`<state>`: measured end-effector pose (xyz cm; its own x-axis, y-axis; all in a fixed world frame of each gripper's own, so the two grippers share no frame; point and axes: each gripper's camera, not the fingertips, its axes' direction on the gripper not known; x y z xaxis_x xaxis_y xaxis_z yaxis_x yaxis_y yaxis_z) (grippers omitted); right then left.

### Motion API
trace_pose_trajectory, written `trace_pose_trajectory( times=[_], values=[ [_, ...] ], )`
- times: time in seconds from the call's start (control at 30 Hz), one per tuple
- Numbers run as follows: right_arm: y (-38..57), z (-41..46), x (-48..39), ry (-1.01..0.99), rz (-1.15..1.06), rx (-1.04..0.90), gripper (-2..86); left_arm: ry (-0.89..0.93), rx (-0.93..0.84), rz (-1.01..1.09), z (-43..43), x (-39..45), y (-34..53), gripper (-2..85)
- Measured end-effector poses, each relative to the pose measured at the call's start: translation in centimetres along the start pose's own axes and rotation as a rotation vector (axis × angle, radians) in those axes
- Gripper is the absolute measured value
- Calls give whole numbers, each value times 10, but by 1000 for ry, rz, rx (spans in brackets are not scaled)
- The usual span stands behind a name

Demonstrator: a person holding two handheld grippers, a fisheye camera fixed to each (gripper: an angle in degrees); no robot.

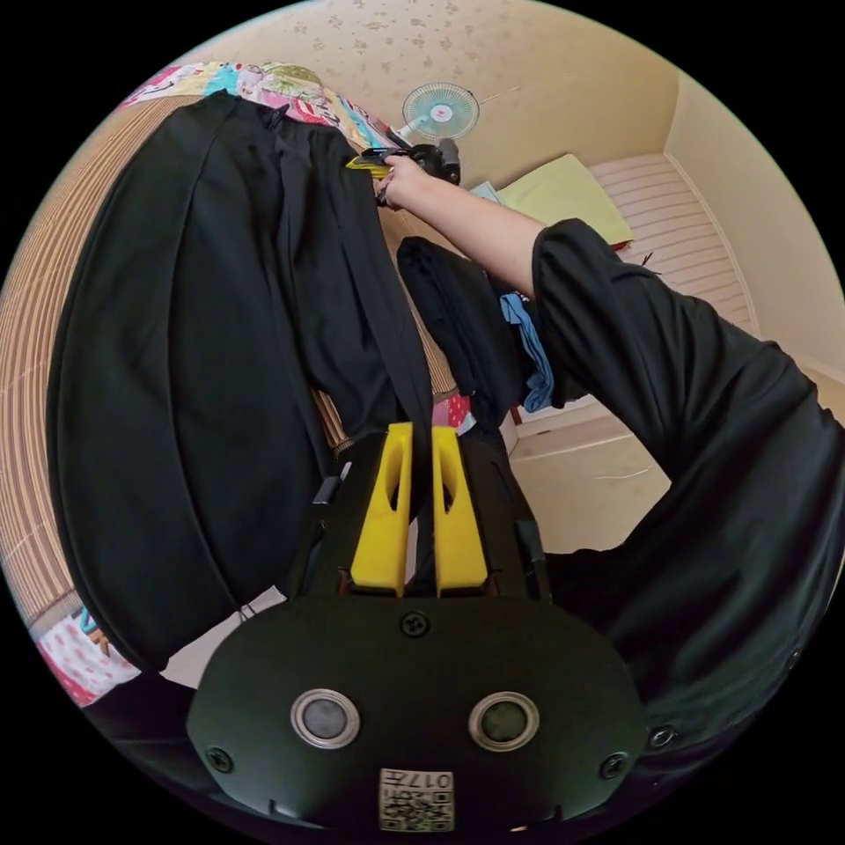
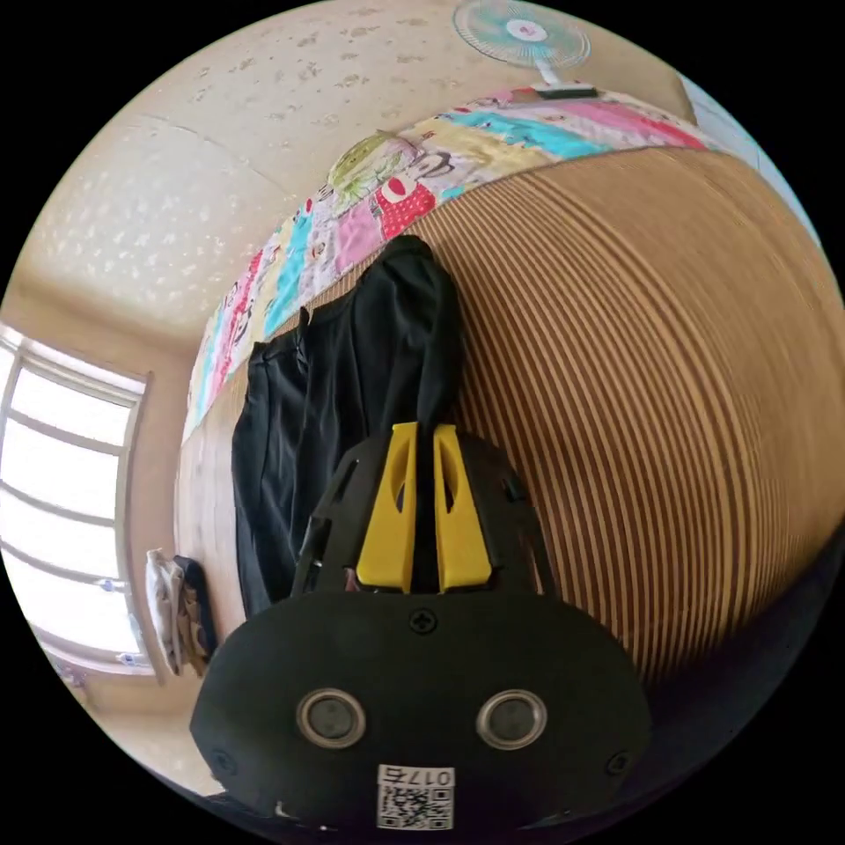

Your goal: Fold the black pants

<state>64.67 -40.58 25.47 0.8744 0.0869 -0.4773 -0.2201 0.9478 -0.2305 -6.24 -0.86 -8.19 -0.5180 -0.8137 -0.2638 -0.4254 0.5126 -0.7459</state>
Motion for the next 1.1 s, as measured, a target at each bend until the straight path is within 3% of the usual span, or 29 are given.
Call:
trace_pose_trajectory(
  times=[0.17,0.3,0.4,0.47,0.57,0.73,0.93,1.1],
  values=[
    [34,-20,-159,142,-299,240,27,48,45,5,-49,7,12,40],
    [56,-2,-266,159,-507,278,28,67,107,-52,-95,1,32,40],
    [60,38,-320,84,-595,209,32,47,168,-143,-131,-16,46,40],
    [51,90,-340,-15,-625,9,37,-35,193,-188,-151,-31,53,46],
    [47,132,-329,-153,-567,-170,49,-122,96,-257,-151,-59,54,80],
    [91,101,-290,-386,-587,-232,73,-12,118,-321,-150,-90,67,106],
    [257,36,-196,-305,-851,-460,85,-102,86,-283,-147,-76,72,108],
    [371,-16,-91,-307,-647,-475,88,-121,113,-279,-153,-66,76,105]
  ],
)
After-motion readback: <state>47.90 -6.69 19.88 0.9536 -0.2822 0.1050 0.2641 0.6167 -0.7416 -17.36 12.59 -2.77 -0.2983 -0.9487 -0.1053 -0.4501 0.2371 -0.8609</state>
